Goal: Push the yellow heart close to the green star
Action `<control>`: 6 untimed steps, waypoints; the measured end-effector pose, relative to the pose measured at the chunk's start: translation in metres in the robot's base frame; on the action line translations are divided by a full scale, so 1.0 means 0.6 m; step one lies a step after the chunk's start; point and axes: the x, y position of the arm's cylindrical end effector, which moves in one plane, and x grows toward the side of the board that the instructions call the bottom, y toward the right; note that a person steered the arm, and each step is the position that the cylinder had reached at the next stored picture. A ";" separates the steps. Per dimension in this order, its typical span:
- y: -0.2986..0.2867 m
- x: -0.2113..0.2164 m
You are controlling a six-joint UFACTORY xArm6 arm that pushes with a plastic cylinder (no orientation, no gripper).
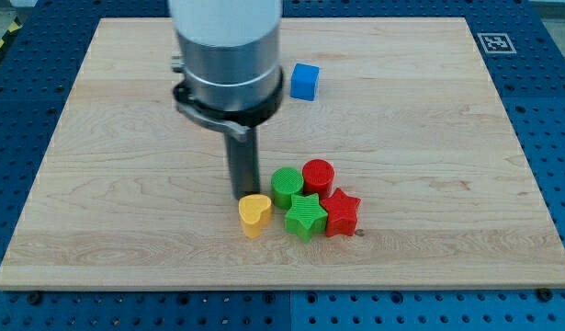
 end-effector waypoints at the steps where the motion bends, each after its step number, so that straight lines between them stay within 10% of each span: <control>1: -0.084 0.008; 6: -0.007 0.061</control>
